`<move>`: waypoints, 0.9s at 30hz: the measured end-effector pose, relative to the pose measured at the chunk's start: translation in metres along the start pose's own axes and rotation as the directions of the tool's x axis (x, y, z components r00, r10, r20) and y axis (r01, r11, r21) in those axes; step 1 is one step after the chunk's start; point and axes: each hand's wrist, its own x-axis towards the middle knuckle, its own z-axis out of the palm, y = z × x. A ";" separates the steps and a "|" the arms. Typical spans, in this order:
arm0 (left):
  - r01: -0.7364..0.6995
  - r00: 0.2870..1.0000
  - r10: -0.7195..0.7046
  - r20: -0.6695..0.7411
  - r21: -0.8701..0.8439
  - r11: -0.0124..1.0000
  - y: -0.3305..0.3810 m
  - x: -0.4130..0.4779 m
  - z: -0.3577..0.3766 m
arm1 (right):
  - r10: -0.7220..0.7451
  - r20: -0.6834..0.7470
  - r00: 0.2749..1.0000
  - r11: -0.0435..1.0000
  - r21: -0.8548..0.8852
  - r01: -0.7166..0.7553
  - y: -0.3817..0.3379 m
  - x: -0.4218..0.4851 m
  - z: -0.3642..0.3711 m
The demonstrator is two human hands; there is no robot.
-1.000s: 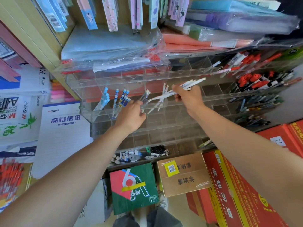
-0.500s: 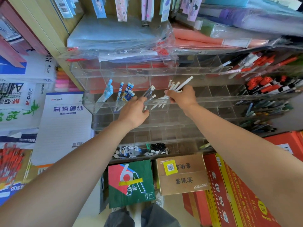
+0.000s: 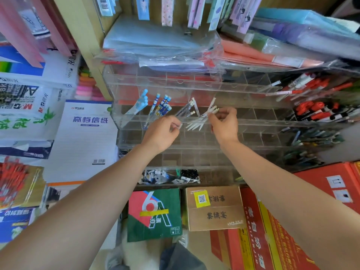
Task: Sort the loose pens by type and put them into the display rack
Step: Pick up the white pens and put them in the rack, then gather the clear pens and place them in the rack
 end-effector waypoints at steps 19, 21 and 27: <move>0.310 0.928 -0.326 -0.182 -0.112 0.944 -0.368 -0.269 -0.214 | 0.013 0.653 0.757 0.981 -0.154 0.117 -0.023 -0.314 0.411; 0.364 0.916 -0.377 -0.139 -0.112 0.925 -0.410 -0.295 -0.233 | 0.070 0.674 0.736 0.982 -0.174 0.066 -0.019 -0.341 0.459; 0.541 0.833 -0.550 -0.068 -0.114 0.833 -0.512 -0.338 -0.265 | 0.233 0.718 0.656 0.931 -0.360 0.063 0.012 -0.383 0.560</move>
